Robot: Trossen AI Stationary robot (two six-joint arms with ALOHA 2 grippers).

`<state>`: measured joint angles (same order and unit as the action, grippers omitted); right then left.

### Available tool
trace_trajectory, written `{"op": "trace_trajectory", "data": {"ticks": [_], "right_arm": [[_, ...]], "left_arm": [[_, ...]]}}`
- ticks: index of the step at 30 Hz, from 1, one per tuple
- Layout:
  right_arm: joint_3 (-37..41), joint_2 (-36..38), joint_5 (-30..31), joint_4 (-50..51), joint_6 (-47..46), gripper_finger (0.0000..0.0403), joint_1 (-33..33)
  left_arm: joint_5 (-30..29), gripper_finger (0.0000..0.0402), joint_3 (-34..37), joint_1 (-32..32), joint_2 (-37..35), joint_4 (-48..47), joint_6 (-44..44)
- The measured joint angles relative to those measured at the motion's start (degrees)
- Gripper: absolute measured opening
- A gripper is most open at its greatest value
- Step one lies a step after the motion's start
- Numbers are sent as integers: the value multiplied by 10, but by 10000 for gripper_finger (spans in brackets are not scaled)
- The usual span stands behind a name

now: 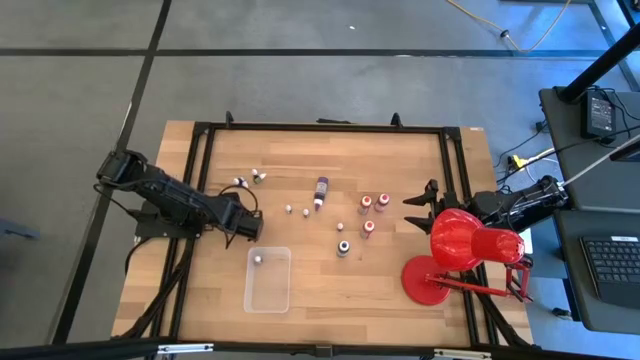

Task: Pick & Place food coloring
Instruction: Put the small red food coloring bottle into the bin

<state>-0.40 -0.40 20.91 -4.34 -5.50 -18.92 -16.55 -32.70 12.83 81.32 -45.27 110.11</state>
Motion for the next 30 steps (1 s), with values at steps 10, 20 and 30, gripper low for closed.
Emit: {"op": "trace_trajectory", "data": {"ticks": [10, 20, 30], "right_arm": [[0, 0, 0, 0, 0, 239, 0], [0, 0, 0, 3, -4, 239, 0], [0, 0, 0, 6, -15, 239, 0]], "left_arm": [[-26, 89, -1, 14, 1, -7, -56], [-286, 85, -30, 156, 3, -11, -66], [-545, 80, -3, 377, 15, -10, -25]]}}
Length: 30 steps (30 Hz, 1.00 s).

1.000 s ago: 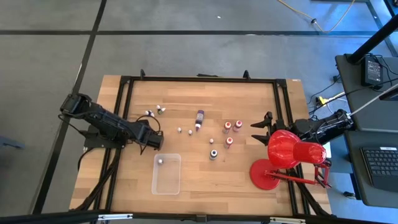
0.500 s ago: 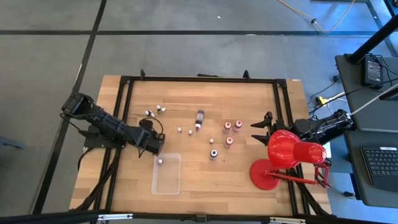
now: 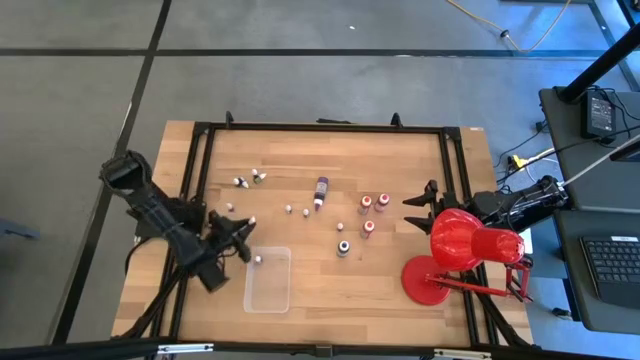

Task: Pick & Place food coloring
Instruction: Put the small red food coloring bottle into the bin

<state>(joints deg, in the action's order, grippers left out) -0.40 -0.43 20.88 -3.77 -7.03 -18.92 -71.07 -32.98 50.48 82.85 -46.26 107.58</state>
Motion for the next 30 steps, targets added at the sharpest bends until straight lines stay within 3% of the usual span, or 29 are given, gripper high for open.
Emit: {"op": "trace_trajectory", "data": {"ticks": [6, 14, 21, 30], "right_arm": [[0, 0, 0, 0, -2, 239, 0], [0, 0, 0, 0, -23, 239, 0], [0, 0, 1, 0, -31, 239, 0], [0, 0, 5, 0, -13, 239, 0]], "left_arm": [[-96, 79, 11, 69, 47, 5, -29], [-165, 78, 86, 112, 138, 53, 148], [-157, 78, 103, 126, 175, 56, 226], [-104, 81, 103, 125, 183, 67, 229]]}}
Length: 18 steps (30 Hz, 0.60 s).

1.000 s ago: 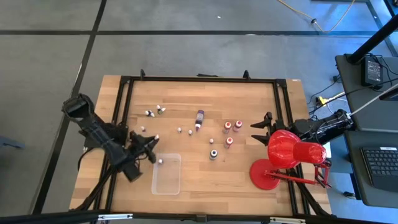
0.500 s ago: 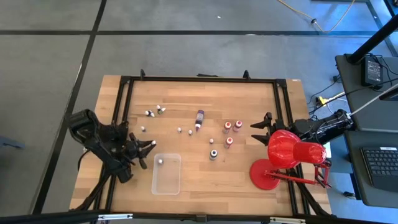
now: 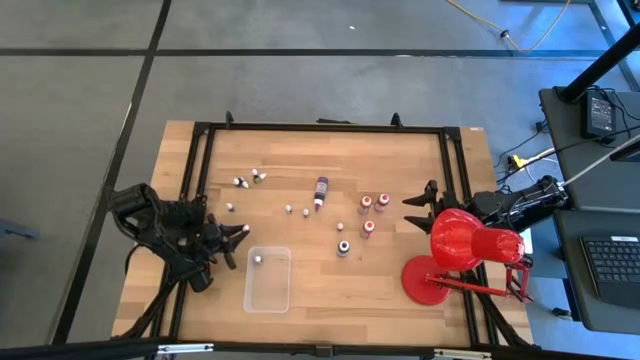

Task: Pick & Place food coloring
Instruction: Put the small red food coloring bottle into the bin

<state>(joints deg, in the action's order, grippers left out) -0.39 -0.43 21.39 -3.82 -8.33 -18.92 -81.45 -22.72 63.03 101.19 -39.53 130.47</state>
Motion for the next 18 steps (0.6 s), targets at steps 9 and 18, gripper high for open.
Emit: {"op": "trace_trajectory", "data": {"ticks": [9, 18], "right_arm": [[0, 0, 0, 0, 11, 239, 0], [0, 0, 0, -3, -7, 239, 0]], "left_arm": [[24, 84, 0, -13, 0, 10, -21], [-9, 85, 0, -13, 0, 10, -22]]}}
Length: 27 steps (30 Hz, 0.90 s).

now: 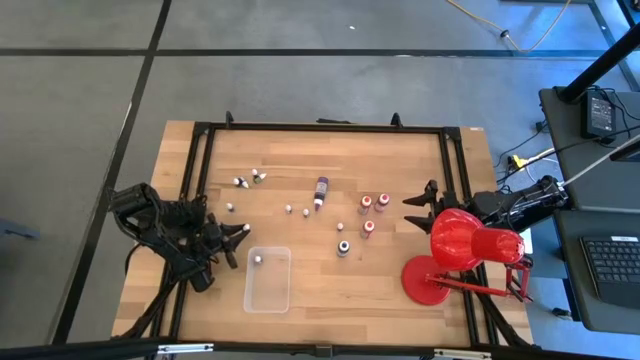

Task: Pick & Place food coloring
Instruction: Put the small red food coloring bottle into the bin

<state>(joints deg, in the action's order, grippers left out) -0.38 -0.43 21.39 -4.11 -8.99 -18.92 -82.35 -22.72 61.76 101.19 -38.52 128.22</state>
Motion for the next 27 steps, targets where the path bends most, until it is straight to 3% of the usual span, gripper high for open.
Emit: {"op": "trace_trajectory", "data": {"ticks": [4, 9, 13, 19, 27], "right_arm": [[0, 0, -1, -19, 5, 239, 0], [0, -12, -34, -74, 26, 239, 0], [0, -30, -34, -138, 41, 239, 0], [0, -72, -30, -163, 58, 239, 0], [0, -165, -30, -203, 49, 239, 0]], "left_arm": [[-55, 86, 0, 0, 0, 0, 0], [-63, 86, -7, -9, -4, -13, 0], [-76, 86, -38, -33, -25, -83, -16], [-78, 86, -98, -62, -72, -157, -117], [-75, 86, -160, -65, -142, -156, -312]]}}
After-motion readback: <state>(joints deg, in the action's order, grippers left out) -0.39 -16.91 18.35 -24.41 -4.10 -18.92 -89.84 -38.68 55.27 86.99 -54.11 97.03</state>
